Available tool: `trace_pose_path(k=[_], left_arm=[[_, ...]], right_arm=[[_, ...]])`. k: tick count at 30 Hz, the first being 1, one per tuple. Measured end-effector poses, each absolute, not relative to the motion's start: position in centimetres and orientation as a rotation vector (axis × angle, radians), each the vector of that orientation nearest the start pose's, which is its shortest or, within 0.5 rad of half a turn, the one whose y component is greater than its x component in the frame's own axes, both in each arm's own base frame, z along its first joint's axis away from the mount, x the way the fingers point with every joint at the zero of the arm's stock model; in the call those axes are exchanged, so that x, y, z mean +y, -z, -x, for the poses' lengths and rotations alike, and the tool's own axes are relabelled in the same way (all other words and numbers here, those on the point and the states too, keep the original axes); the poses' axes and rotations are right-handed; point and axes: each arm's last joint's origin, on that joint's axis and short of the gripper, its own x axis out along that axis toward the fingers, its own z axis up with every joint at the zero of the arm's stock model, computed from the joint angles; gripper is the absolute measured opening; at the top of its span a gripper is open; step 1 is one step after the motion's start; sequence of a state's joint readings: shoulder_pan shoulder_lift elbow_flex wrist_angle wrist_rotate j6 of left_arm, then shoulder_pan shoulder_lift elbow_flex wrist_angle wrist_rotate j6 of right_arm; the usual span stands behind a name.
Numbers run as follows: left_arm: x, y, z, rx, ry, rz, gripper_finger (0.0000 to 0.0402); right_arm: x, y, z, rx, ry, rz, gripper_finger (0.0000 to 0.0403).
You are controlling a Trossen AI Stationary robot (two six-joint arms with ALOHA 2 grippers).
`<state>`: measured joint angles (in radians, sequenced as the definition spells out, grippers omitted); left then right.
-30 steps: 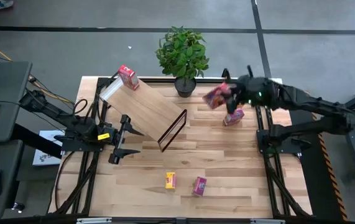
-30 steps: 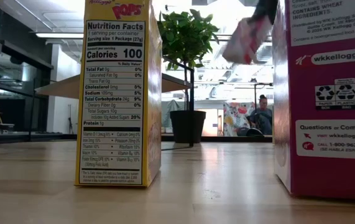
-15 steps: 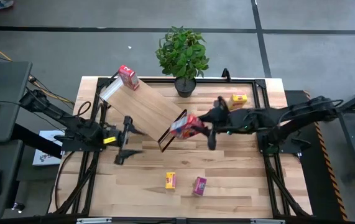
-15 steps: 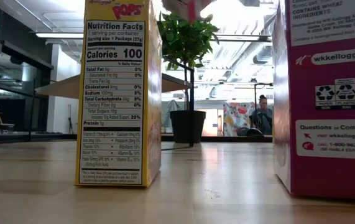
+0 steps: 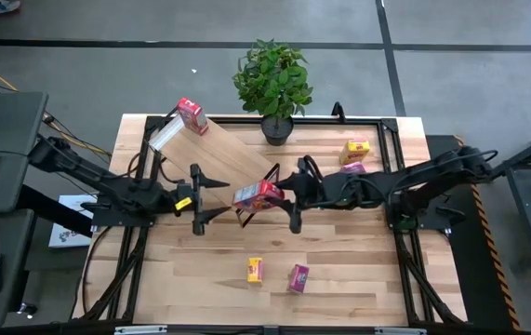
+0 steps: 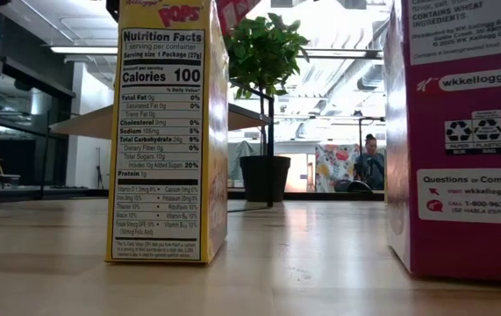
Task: Stack cereal on shelf
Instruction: Put the red cereal box on the shelf aligned with the other red cereal box
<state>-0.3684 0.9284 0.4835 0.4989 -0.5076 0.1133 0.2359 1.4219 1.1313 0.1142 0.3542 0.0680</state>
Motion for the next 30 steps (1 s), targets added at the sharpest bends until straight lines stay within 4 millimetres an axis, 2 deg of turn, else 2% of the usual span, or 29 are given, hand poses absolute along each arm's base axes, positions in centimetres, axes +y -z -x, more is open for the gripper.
trace_pose_path(k=[5, 15, 21, 30], left_arm=[[-5.5, -26.5, -20.0, -0.031, -0.167, -0.085, 0.0285], [-5.3, -25.9, -20.7, -0.014, -0.043, -0.041, 0.0285], [-4.6, -25.7, -21.1, -0.002, -0.151, -0.053, 0.0285], [-4.5, -25.1, -21.7, 0.017, -0.131, -0.060, 0.0285]], right_arm=[[6.7, -32.8, -32.6, 0.177, 0.136, 0.031, 0.0152], [5.9, -32.8, -32.9, 0.176, 0.153, 0.031, 0.0152], [5.9, -32.5, -33.1, 0.183, 0.105, -0.001, 0.0152], [6.2, -31.8, -34.0, 0.169, 0.068, 0.015, 0.0152]])
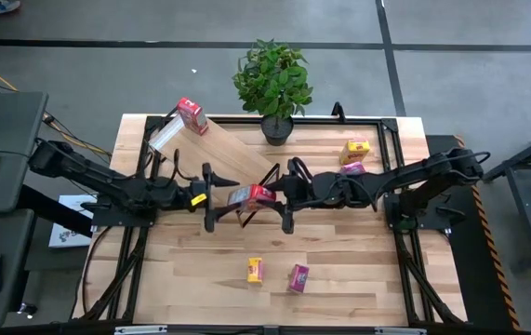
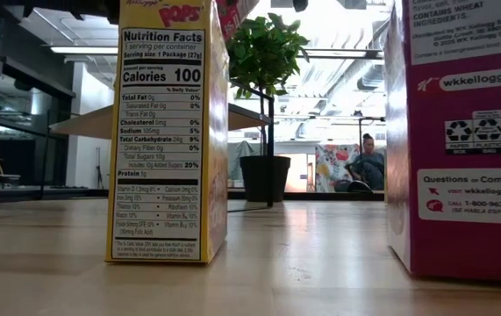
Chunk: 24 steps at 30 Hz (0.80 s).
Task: Stack cereal on shelf
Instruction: Put the red cereal box on the shelf aligned with the other red cereal box
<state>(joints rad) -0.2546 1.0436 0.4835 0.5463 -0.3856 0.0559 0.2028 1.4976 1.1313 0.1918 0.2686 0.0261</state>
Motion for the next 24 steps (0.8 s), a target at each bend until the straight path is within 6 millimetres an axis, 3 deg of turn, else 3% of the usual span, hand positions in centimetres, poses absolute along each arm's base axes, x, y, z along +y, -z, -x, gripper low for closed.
trace_pose_path(k=[9, 19, 24], left_arm=[[-4.68, -25.42, -21.76, -0.021, -0.077, -0.048, 0.0271], [-4.69, -25.42, -21.76, -0.021, -0.076, -0.054, 0.0159], [-4.68, -25.40, -21.75, -0.019, -0.077, -0.058, 0.0141]], right_arm=[[6.21, -32.02, -34.03, 0.147, 0.068, 0.008, 0.0152], [6.20, -32.04, -34.03, 0.145, 0.067, -0.002, 0.0152], [6.18, -32.03, -34.02, 0.146, 0.080, -0.005, 0.0152]])
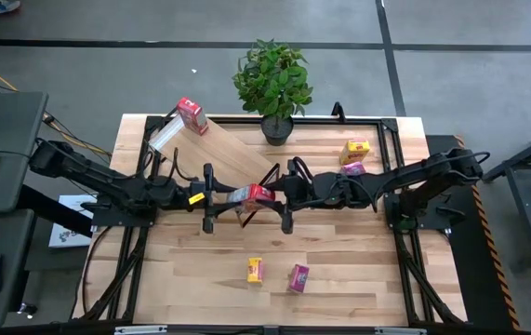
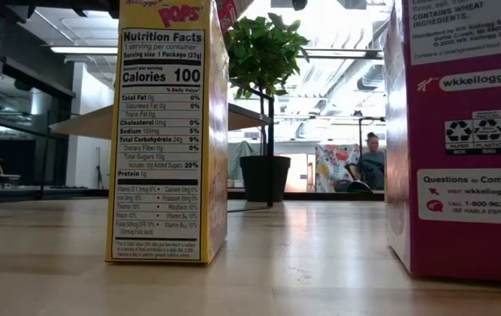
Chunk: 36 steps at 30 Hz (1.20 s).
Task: Stack cereal on shelf
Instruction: Put the red cereal box on the shelf aligned with the other red cereal box
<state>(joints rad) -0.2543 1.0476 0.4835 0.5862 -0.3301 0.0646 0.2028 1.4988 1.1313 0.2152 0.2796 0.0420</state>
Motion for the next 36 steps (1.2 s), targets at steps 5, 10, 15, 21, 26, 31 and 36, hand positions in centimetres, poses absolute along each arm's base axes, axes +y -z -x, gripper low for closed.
trace_pose_path(k=[5, 10, 15, 21, 26, 31, 36], left_arm=[[-4.4, -25.6, -21.3, 0.006, -0.145, -0.091, 0.0145], [-3.9, -26.1, -20.2, 0.019, -0.211, -0.094, 0.0143], [-3.1, -27.5, -18.0, -0.013, -0.355, -0.075, 0.0143], [-1.5, -28.2, -16.5, -0.162, -0.617, -0.041, 0.0143], [-0.6, -25.6, -15.7, -0.221, -0.660, -0.056, 0.0143], [-0.5, -24.8, -13.8, -0.256, -0.620, -0.090, 0.0143], [-0.2, -24.3, -12.1, -0.202, -0.606, -0.085, 0.0143]], right_arm=[[5.8, -32.6, -33.0, 0.176, 0.109, 0.046, 0.0152], [5.3, -34.5, -30.6, 0.192, 0.181, 0.055, 0.0152], [4.7, -34.8, -28.8, 0.274, 0.227, 0.016, 0.0152], [4.7, -34.4, -28.6, 0.315, 0.241, -0.004, 0.0152], [4.7, -34.1, -28.6, 0.335, 0.253, 0.013, 0.0152], [4.6, -34.0, -28.5, 0.351, 0.265, 0.022, 0.0152], [4.8, -33.0, -29.3, 0.393, 0.268, 0.034, 0.0152]])
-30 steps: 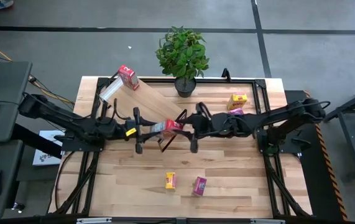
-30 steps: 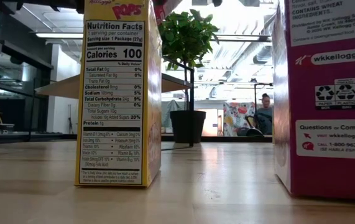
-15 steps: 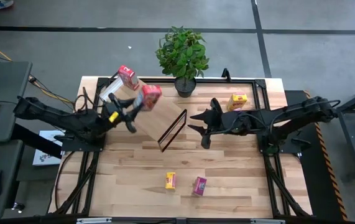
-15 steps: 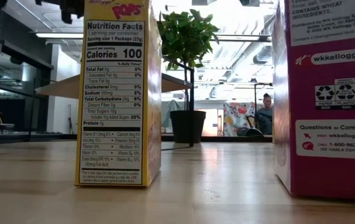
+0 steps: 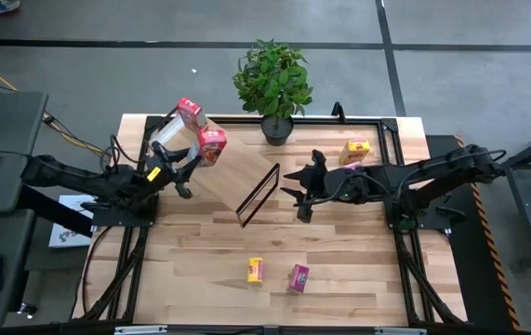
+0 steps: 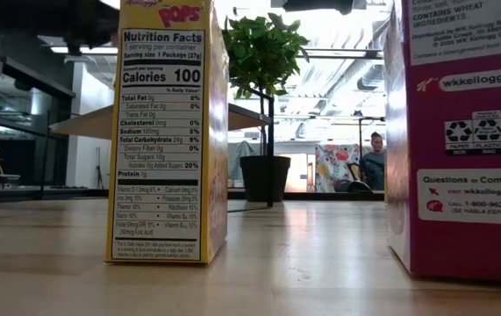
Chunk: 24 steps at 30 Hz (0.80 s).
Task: Stack cereal on shelf
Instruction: Put the red cereal box on the shelf aligned with the other red cereal box
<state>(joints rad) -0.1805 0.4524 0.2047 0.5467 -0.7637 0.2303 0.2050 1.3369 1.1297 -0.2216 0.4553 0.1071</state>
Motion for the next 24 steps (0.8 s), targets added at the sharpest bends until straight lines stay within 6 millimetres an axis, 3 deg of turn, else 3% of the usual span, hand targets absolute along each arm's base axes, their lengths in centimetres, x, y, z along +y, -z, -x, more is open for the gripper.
trace_pose_path(k=[5, 16, 24], left_arm=[[0.6, -23.9, -10.5, -0.140, -0.820, -0.044, 0.0143], [0.8, -21.2, -10.7, 0.034, -1.033, -0.026, 0.0143], [0.8, -18.9, -10.8, 0.018, -1.058, -0.026, 0.0143]], right_arm=[[5.0, -31.6, -30.3, 0.435, 0.277, 0.039, 0.0152], [5.0, -31.0, -31.1, 0.429, 0.289, 0.036, 0.0152], [5.1, -31.3, -31.2, 0.406, 0.286, 0.036, 0.0152]])
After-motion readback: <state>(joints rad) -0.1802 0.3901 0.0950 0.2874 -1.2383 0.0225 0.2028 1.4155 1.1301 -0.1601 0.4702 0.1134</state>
